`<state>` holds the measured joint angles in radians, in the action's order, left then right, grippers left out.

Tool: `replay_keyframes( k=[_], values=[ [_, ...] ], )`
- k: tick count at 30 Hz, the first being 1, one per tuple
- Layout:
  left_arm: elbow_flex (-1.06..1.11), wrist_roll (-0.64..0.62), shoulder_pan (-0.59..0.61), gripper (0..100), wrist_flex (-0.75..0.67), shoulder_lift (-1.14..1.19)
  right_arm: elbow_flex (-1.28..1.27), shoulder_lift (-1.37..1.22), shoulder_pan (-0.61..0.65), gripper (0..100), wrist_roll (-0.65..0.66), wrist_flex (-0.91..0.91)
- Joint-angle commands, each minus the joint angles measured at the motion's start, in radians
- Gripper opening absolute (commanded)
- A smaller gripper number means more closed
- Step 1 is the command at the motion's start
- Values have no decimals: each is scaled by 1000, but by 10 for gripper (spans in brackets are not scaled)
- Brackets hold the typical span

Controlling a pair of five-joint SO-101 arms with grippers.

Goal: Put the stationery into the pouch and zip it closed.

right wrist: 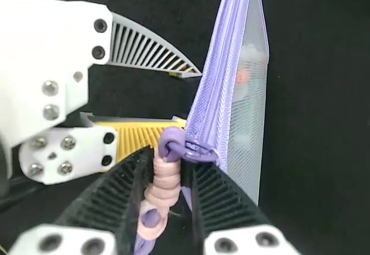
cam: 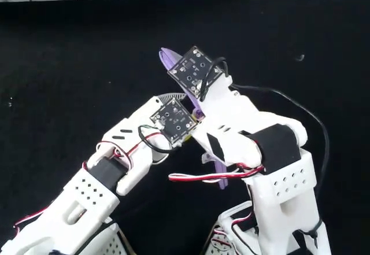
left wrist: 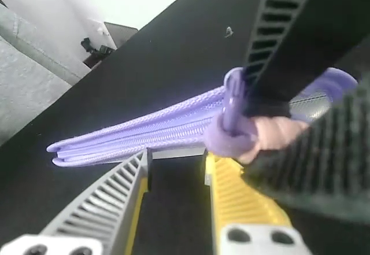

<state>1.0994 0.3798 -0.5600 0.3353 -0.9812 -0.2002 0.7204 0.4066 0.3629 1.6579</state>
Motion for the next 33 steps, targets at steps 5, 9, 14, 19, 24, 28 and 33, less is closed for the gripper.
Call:
replay_keyframes(
  k=[5, 9, 14, 19, 24, 28, 33],
  values=[
    [68, -6, 228, 166, -25, -132, -42, 21, -15, 11, 37, 3],
    [199, -6, 384, 166, -25, -325, -110, 19, -15, 11, 49, -57],
    [387, 17, 426, 166, 37, -618, -170, 13, -14, 11, 51, -112],
    [421, 86, 355, 168, 276, -864, -234, 18, -9, 11, 74, -107],
    [395, 86, 354, 168, 292, -809, -297, 18, -21, 11, 123, -109],
    [403, 84, 346, 167, 292, -813, -323, 12, -129, 11, 196, -110],
    [429, 91, 254, 167, 227, -806, -377, 19, -265, 11, 293, -103]
  ],
)
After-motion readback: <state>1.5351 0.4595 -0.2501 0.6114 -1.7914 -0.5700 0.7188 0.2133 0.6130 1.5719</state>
